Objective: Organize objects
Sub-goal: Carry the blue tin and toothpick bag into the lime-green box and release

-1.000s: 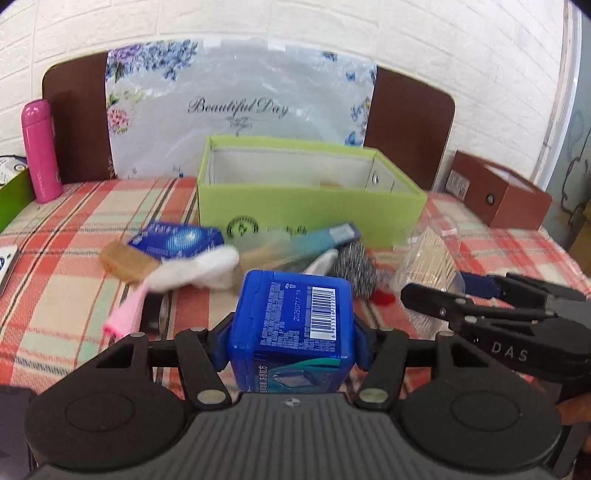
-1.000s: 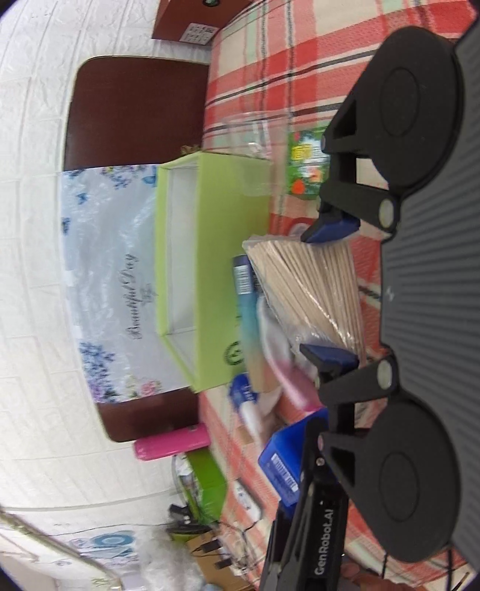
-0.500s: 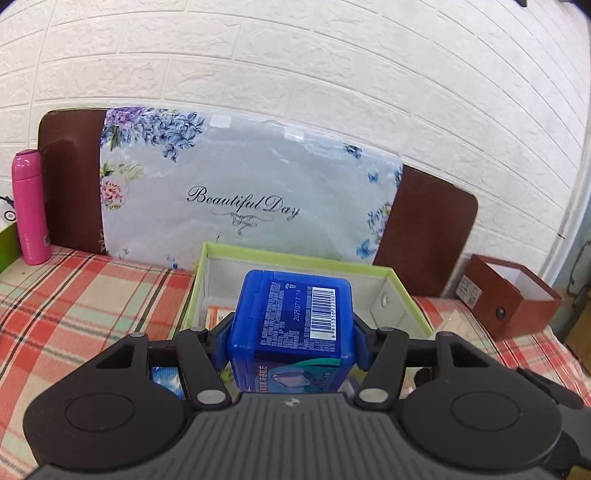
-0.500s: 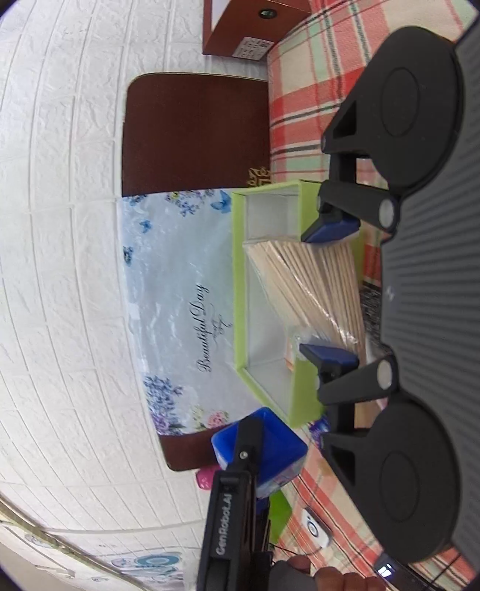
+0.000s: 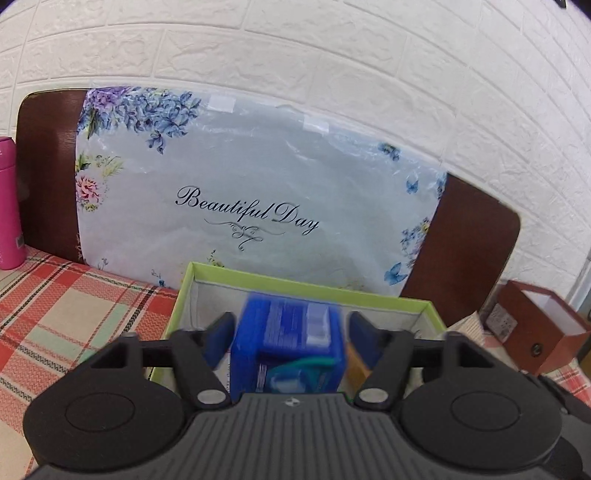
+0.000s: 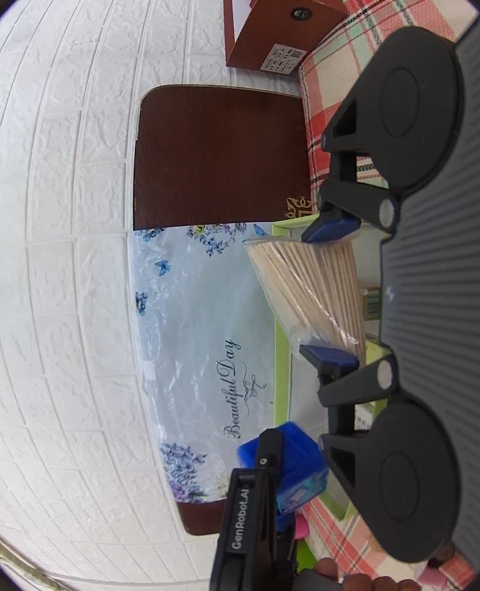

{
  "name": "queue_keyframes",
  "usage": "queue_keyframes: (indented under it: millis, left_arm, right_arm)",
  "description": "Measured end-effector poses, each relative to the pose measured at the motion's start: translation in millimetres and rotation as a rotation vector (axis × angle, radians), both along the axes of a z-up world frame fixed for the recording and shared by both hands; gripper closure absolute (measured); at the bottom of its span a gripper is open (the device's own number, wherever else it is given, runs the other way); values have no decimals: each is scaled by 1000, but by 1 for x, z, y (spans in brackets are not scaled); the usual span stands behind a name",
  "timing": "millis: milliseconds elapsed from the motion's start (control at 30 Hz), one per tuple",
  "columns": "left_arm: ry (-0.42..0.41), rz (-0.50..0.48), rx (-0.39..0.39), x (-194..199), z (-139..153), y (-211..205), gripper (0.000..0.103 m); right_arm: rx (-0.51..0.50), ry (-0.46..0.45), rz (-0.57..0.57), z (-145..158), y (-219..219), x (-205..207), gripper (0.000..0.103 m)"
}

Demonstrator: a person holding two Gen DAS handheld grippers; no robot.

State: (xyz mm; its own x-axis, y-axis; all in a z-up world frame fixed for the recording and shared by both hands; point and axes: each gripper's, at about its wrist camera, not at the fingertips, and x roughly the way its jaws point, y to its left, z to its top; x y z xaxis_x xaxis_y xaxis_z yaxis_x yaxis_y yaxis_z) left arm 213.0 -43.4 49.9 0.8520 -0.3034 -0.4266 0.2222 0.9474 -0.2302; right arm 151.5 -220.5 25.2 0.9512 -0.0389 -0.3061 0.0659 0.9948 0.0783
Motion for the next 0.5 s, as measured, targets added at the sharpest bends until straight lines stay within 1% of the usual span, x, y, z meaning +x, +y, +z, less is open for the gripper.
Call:
queue_keyframes:
  millis: [33, 67, 100, 167, 233, 300, 500]
  left_arm:
    - [3, 16, 23, -1, -3, -1, 14]
    - [-4, 20, 39, -3, -6, -1, 14]
    - [-15, 11, 45, -6, -8, 1, 14]
    - [-33, -9, 43, -12, -11, 3, 14]
    - [-37, -5, 43, -17, -11, 5, 14]
    - [-35, -11, 42, -20, -10, 5, 14]
    - [-24, -14, 38, -35, -3, 7, 14]
  right_arm:
    - [-12, 24, 9, -3, 1, 7, 18]
    - [-18, 45, 17, -7, 2, 11, 16]
    - [-20, 48, 24, -10, 2, 11, 16]
    - [-21, 42, 49, -17, 4, 7, 10]
    - [-12, 41, 49, -22, 4, 3, 7]
    - [11, 40, 51, -26, 3, -2, 5]
    - [28, 8, 48, -17, 1, -18, 3]
